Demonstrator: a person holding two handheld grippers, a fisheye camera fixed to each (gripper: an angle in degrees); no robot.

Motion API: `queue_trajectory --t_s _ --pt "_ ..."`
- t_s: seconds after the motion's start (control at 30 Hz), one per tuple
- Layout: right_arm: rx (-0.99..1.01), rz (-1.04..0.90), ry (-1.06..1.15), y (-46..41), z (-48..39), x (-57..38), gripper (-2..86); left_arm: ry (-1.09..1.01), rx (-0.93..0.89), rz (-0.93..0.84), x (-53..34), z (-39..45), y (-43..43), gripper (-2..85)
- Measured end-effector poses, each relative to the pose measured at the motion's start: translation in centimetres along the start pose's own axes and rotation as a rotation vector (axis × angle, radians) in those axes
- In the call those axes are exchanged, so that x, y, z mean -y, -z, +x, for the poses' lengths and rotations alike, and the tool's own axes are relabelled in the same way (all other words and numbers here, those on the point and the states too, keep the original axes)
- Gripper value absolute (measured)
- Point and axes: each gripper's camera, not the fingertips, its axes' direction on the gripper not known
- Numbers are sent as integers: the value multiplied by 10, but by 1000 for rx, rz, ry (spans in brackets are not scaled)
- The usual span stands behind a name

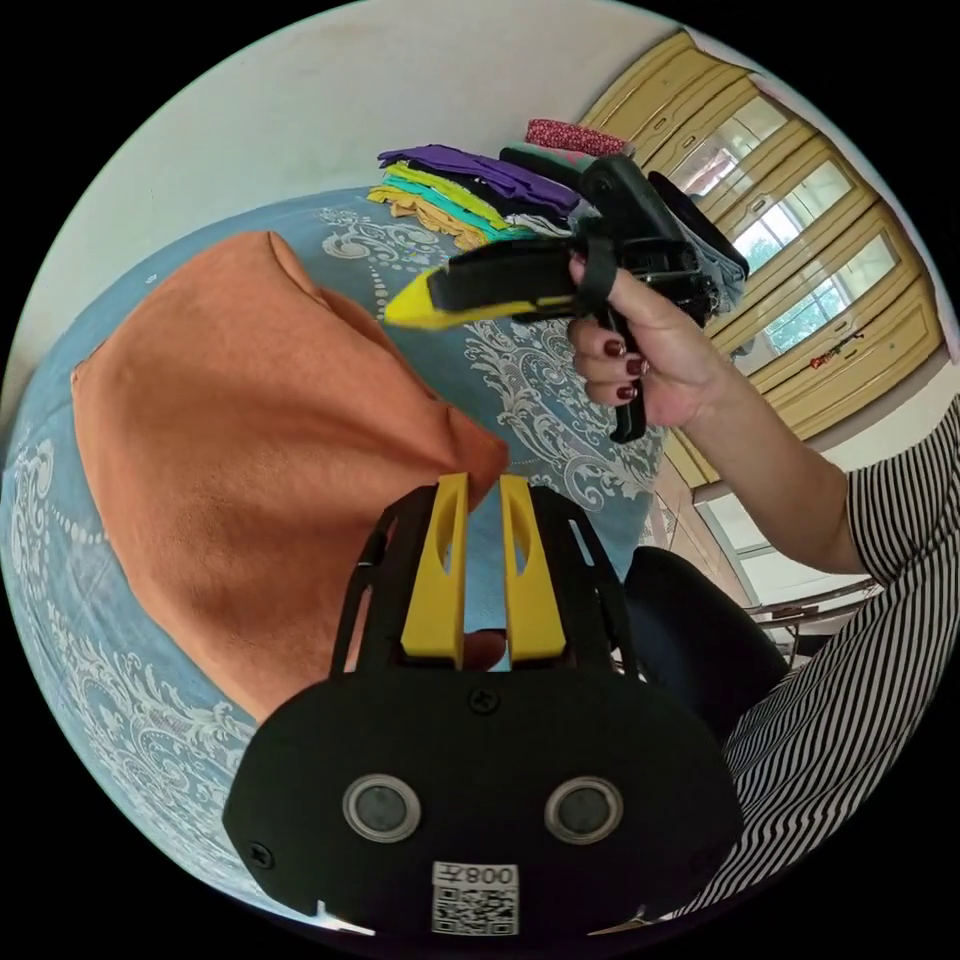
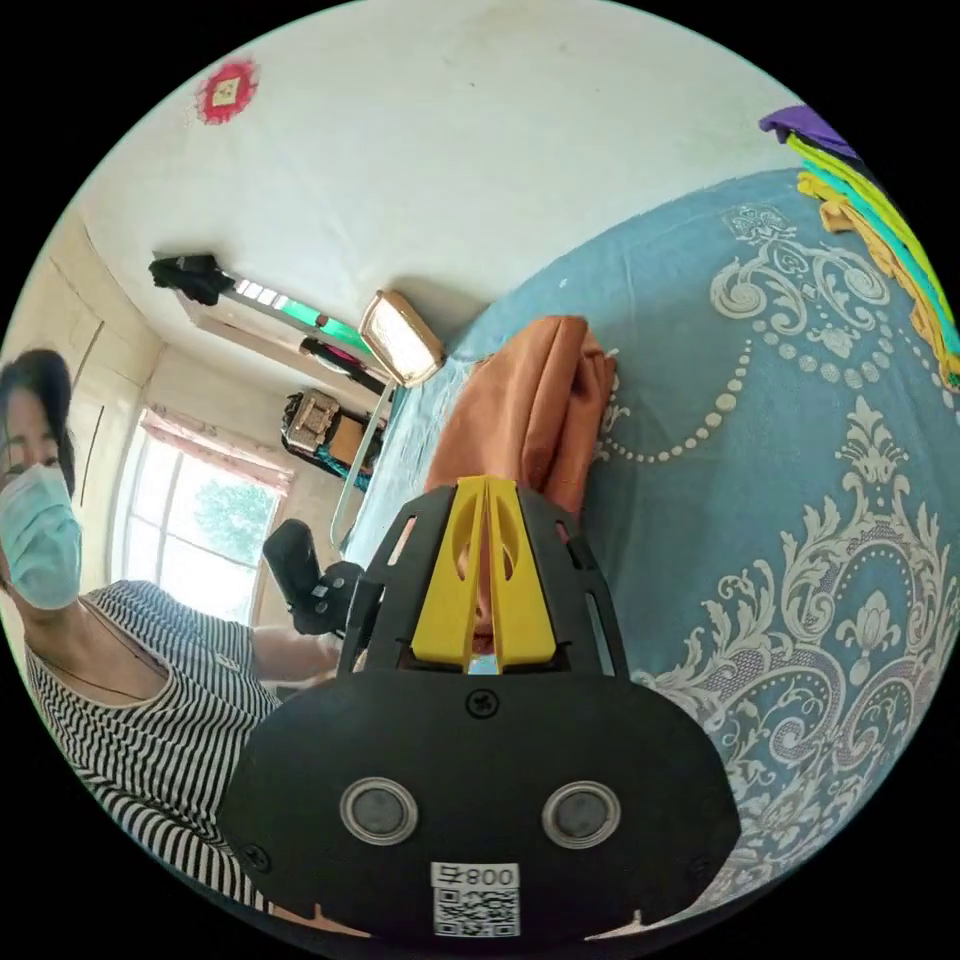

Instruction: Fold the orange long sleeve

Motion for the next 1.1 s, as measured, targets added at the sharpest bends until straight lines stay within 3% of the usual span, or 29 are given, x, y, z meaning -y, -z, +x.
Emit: queue_trajectory --t_s 0.1,0.27,0.4,0.6,0.8,0.97,1.1 --pt "-168 -188 9 -49 -2 -20 1 19 78 26 -24 3 19 39" --pt "-2 -68 -82 -36 14 -40 2 276 273 111 -79 -45 57 17" --pt "-48 -88 -111 -38 18 -58 2 385 189 45 -106 -87 41 8" --pt "-95 -23 -131 -17 12 -78 6 504 208 165 -140 -100 85 19" --pt "-53 129 -218 24 29 -114 58 713 -102 276 -201 -170 89 118" --pt "68 36 -319 9 65 -122 127 858 -427 300 -223 -229 43 170" --pt "131 -18 -374 -1 89 -128 130 857 -454 254 -218 -245 24 169"
